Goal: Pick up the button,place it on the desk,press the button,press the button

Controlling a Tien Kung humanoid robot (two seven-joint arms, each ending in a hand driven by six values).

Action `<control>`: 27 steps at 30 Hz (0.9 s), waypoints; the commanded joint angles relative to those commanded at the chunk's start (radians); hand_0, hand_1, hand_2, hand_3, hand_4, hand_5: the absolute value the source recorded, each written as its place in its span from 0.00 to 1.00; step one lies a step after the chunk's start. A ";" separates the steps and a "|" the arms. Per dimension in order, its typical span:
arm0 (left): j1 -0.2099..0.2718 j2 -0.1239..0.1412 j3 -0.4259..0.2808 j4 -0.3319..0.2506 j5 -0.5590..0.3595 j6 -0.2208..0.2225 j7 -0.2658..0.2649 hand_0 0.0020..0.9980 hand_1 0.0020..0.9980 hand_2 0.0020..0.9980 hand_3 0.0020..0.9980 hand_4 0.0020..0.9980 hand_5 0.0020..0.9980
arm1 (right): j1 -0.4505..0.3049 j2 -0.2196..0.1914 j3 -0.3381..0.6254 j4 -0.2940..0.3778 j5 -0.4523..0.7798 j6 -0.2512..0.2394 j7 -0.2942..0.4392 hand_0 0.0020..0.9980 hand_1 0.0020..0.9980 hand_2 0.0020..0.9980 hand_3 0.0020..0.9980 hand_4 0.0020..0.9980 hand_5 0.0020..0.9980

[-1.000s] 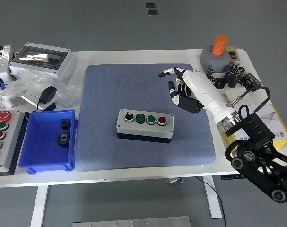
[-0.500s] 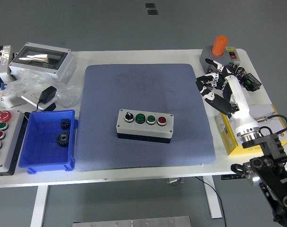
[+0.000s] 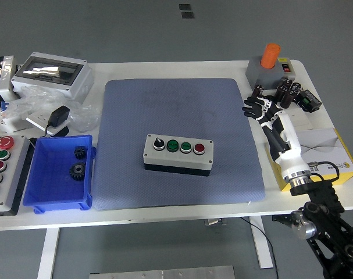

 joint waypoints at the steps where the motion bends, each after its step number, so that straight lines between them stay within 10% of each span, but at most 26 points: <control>1: -0.001 0.000 0.000 0.000 0.000 0.000 -0.001 0.68 0.69 0.61 0.68 0.75 0.36 | 0.001 -0.003 0.004 0.000 0.003 0.001 0.001 0.68 0.66 0.69 0.66 0.82 0.63; 27: -0.014 0.017 0.006 0.000 0.010 -0.007 -0.009 0.68 0.69 0.60 0.67 0.72 0.33 | 0.001 -0.024 0.055 0.000 0.019 -0.003 0.007 0.67 0.64 0.67 0.64 0.79 0.59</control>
